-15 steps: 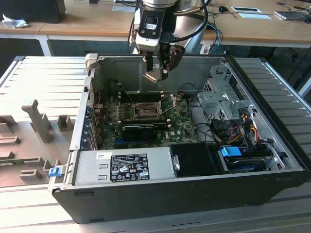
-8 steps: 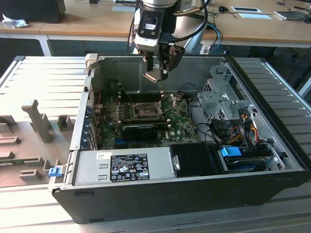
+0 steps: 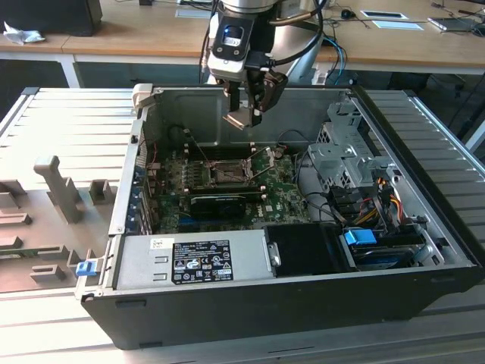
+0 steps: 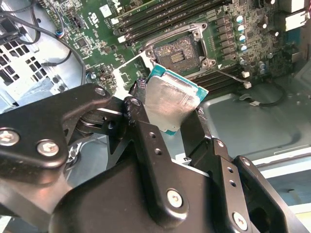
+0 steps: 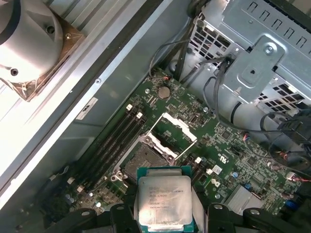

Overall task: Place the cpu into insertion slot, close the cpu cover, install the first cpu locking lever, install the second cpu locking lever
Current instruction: 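Place the cpu into insertion slot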

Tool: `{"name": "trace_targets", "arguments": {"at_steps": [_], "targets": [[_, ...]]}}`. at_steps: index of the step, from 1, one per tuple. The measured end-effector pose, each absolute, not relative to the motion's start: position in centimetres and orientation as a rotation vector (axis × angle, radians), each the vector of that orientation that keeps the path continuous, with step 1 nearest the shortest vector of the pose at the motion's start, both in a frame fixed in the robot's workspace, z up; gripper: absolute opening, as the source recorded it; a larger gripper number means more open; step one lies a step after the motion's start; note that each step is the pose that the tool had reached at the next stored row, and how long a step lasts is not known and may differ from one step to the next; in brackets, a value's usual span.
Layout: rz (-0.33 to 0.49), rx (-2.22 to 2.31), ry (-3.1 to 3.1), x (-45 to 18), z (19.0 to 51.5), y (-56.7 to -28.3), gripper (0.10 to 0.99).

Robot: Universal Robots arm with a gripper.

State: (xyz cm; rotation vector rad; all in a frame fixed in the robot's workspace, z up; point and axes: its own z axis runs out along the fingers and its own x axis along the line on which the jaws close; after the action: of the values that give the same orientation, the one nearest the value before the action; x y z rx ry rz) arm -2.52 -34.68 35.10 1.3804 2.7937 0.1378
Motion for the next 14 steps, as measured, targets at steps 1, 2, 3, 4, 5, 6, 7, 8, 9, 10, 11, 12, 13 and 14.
{"name": "trace_targets", "arguments": {"at_steps": [1, 2, 3, 4, 5, 6, 7, 8, 9, 10, 11, 12, 13, 14], "targets": [[0.138, 1.404, 2.781, -2.52, 35.07, -34.68, 0.529], [0.137, 1.426, 2.769, -2.52, 35.05, -34.68, 0.529], [0.137, 1.447, 2.757, -2.52, 35.04, -34.68, 0.529], [0.137, 1.467, 2.746, -2.52, 35.01, -34.68, 0.529], [0.136, 1.49, 2.733, -2.52, 34.99, -34.68, 0.529], [0.136, 1.516, 2.718, -2.52, 34.95, -34.68, 0.529], [0.135, 1.535, 2.706, -2.52, 34.93, -34.68, 0.529], [0.135, 1.557, 2.693, -2.52, 34.9, -34.68, 0.529], [0.135, 1.574, 2.683, -2.52, 34.89, -34.69, 0.529], [0.134, 1.6, 2.666, -2.52, 34.86, -34.69, 0.529], [0.134, 1.61, 2.66, -2.52, 34.85, -34.69, 0.529], [0.134, 1.62, 2.653, -2.52, 34.83, -34.68, 0.529], [0.133, 1.637, 2.642, -2.52, 34.82, -34.68, 0.529], [0.133, 1.654, 2.631, -2.52, 34.8, -34.68, 0.529]]}}
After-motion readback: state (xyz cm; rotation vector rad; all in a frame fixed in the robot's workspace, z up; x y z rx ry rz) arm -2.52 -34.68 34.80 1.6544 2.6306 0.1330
